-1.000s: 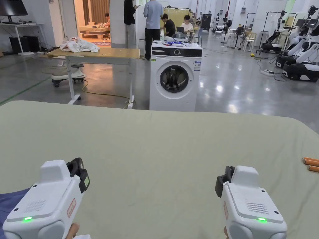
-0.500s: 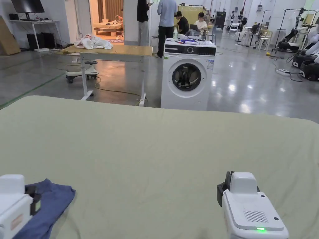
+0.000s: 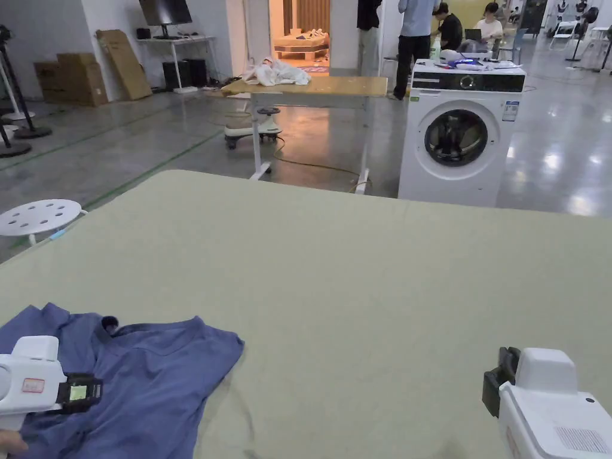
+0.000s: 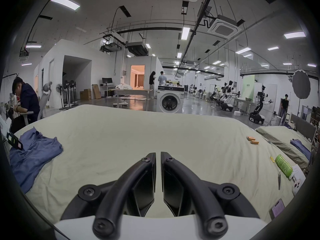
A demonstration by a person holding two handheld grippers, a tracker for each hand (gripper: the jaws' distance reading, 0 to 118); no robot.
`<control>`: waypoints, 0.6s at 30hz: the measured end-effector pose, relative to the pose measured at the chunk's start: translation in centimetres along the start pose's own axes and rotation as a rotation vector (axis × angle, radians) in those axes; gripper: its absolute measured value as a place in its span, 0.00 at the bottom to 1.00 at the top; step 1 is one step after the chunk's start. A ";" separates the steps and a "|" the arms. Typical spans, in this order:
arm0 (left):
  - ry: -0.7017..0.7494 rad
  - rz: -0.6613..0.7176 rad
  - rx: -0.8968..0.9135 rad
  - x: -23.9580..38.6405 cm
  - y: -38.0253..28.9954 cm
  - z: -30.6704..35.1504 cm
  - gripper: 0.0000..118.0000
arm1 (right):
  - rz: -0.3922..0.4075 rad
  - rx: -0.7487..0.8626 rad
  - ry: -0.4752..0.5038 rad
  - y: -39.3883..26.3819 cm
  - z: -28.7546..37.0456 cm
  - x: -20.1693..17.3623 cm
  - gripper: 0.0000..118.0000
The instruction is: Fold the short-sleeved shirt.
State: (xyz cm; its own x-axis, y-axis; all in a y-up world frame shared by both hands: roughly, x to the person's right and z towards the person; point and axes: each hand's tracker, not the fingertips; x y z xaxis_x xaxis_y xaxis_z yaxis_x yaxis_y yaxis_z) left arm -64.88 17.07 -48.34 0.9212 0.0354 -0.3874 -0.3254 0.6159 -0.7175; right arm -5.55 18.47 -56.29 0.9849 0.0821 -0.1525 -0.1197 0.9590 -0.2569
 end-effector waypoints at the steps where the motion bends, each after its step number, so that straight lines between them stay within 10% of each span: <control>1: -0.003 0.014 -0.028 -0.6 -0.2 -1.2 0.70 | 0.003 -0.005 0.005 -0.1 -0.1 -0.1 0.04; 9: 0.067 -0.003 -0.081 -0.1 -2.0 -5.2 0.71 | 0.008 -0.049 0.011 -0.9 -0.7 -0.4 0.04; 15: 0.082 -0.144 -0.028 2.2 -2.6 -4.8 0.01 | 0.027 -0.052 0.010 -1.1 -0.4 -0.4 0.04; 18: 0.095 -0.148 -0.025 1.4 -2.5 -6.0 0.00 | 0.024 -0.058 0.009 -1.3 -0.4 -0.3 0.04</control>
State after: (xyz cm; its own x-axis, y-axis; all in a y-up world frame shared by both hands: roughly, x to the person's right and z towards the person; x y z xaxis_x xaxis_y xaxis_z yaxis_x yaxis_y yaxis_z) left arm -64.06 10.87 -50.51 0.9355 -0.1291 -0.3289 -0.1944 0.5894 -0.7841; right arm -5.71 17.07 -56.28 0.9805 0.1019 -0.1680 -0.1503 0.9396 -0.3076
